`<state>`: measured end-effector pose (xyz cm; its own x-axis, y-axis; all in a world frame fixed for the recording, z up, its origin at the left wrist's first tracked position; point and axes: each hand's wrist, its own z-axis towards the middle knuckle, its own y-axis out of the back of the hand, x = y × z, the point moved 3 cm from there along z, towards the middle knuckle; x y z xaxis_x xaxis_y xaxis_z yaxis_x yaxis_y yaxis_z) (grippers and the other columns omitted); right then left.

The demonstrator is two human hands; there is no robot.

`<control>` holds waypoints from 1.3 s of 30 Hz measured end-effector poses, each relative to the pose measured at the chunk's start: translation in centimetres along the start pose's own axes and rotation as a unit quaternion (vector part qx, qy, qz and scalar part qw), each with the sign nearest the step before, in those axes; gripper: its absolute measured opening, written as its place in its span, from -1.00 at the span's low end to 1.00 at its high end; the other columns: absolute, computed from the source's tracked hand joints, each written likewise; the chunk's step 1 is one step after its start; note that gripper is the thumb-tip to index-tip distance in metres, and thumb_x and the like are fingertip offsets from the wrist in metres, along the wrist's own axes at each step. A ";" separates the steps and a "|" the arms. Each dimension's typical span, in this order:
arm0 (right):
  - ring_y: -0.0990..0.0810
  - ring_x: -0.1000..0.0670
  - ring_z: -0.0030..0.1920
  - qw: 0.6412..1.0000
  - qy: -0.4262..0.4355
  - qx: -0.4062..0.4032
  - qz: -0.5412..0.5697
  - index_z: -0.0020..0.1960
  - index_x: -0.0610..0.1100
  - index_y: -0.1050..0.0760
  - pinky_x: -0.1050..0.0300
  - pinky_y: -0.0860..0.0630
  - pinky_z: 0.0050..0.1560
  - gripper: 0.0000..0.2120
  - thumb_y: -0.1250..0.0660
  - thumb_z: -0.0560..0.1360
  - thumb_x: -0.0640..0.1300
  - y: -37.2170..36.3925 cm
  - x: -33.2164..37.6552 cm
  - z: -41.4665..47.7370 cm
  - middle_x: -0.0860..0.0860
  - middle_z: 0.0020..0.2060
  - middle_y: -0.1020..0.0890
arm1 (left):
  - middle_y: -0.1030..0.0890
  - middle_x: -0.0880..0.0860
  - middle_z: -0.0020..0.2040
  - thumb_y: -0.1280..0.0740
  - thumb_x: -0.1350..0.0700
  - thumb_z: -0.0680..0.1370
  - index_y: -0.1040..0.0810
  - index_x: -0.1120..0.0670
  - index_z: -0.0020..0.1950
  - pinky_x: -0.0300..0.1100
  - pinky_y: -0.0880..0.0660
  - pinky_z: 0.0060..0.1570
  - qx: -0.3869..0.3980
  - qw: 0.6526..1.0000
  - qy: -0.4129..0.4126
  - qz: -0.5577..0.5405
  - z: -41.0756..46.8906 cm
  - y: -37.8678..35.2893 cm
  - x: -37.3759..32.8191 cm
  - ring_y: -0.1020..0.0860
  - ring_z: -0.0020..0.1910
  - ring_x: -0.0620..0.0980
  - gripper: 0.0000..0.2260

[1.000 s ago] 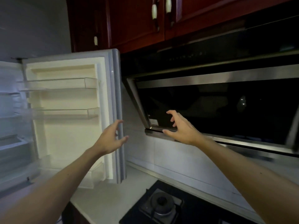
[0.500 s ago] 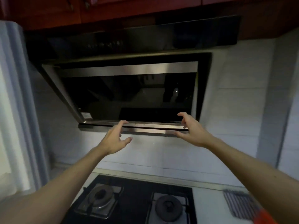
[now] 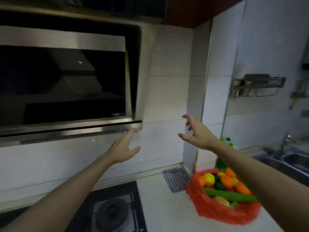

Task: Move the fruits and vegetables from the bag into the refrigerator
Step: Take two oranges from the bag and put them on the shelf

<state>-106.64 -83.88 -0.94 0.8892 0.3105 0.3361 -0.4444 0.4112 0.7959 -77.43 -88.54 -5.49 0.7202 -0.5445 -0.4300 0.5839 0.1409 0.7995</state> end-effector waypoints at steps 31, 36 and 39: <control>-0.51 -0.03 0.15 0.952 -0.281 -0.069 -0.104 0.40 -0.04 -0.22 -0.07 -0.55 0.13 -0.35 -0.39 0.42 0.15 5.8 -17.7 -18.0 -0.05 0.25 -0.46 | -0.42 0.12 0.18 -0.39 -0.09 0.49 -0.24 -0.07 0.40 0.01 -0.49 0.09 0.208 0.940 -0.224 -0.150 10.6 -26.4 -16.0 -0.48 0.09 0.12 -0.45; -0.51 -0.07 0.14 0.941 -0.312 -0.077 -0.101 0.42 -0.10 -0.20 -0.03 -0.50 0.17 -0.34 -0.41 0.45 0.07 5.0 -19.6 -20.1 -0.12 0.26 -0.44 | -0.42 0.07 0.14 -0.39 -0.13 0.47 -0.23 -0.11 0.40 0.00 -0.50 0.06 0.226 0.932 -0.237 -0.157 11.1 -29.6 -17.4 -0.50 0.07 0.09 -0.43; -0.51 -0.04 0.06 0.937 -0.330 -0.067 -0.096 0.43 -0.09 -0.18 0.00 -0.53 0.09 -0.34 -0.40 0.46 0.08 4.1 -21.4 -20.9 -0.11 0.26 -0.43 | -0.42 0.08 0.19 -0.38 -0.10 0.49 -0.22 -0.06 0.43 -0.05 -0.47 0.06 0.233 0.930 -0.244 -0.147 11.3 -31.6 -18.3 -0.48 0.11 0.09 -0.42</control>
<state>-129.75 -70.90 -15.41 0.8082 -0.3603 0.4659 -0.2393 0.5218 0.8188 -113.30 -92.36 -18.11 0.2323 -0.8296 -0.5077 0.4216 -0.3845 0.8212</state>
